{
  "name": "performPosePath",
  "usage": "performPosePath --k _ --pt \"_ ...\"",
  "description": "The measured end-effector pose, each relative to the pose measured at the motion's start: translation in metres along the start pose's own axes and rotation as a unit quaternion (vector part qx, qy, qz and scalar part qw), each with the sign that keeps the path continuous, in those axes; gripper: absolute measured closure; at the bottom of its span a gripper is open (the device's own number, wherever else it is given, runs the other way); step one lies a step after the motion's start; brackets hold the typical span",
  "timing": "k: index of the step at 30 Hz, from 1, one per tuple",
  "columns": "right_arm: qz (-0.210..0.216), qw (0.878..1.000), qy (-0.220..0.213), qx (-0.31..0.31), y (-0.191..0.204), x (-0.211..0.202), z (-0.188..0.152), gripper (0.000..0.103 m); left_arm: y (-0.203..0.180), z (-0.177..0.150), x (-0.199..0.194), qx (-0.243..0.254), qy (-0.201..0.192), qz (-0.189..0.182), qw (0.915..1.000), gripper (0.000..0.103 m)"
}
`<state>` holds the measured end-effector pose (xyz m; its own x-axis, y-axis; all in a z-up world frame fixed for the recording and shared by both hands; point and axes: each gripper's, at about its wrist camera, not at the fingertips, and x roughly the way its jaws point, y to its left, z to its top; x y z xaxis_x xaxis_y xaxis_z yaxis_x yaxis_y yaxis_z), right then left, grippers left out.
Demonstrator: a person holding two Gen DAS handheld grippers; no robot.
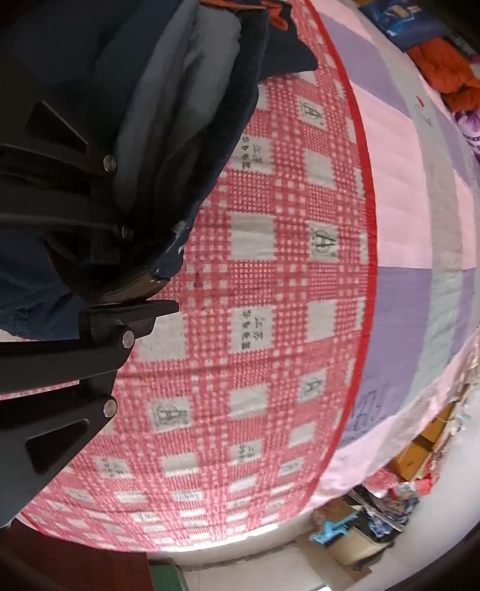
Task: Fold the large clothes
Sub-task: 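Lift the band with both grippers and fold the jacket end over toward the collar, then lower the folded end onto the jacket and release with both grippers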
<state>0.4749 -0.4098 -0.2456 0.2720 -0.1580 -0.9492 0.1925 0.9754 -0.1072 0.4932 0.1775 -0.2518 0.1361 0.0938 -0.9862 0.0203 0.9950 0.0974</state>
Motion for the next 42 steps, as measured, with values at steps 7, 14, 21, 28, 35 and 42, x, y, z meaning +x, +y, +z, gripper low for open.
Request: performPosePath --k 7,14,21,28,35,42 --pt "0.009 1.0 0.021 -0.022 -0.024 -0.017 0.023 0.028 0.046 0.031 -0.065 -0.054 -0.052 -0.099 0.9923 0.035" --pt "0.028 0.996 0.006 -0.082 -0.025 -0.078 0.041 0.017 0.052 0.035 -0.148 -0.048 -0.157 -0.134 0.9773 0.033" --pt "0.079 0.993 -0.037 -0.084 -0.016 -0.119 0.055 0.011 -0.026 -0.042 -0.159 0.083 -0.18 -0.148 0.9689 0.032" --pt "0.091 0.977 -0.129 -0.145 0.044 -0.157 0.053 0.011 -0.089 -0.107 -0.115 0.075 -0.149 -0.193 0.9669 0.032" --pt "0.152 0.926 -0.082 -0.335 0.188 -0.118 -0.001 0.011 -0.12 -0.151 -0.097 0.056 -0.146 -0.189 0.9694 0.032" --pt "0.192 0.911 -0.019 -0.364 0.243 -0.063 0.034 0.011 -0.113 -0.152 -0.093 0.019 -0.15 -0.204 0.9673 0.031"
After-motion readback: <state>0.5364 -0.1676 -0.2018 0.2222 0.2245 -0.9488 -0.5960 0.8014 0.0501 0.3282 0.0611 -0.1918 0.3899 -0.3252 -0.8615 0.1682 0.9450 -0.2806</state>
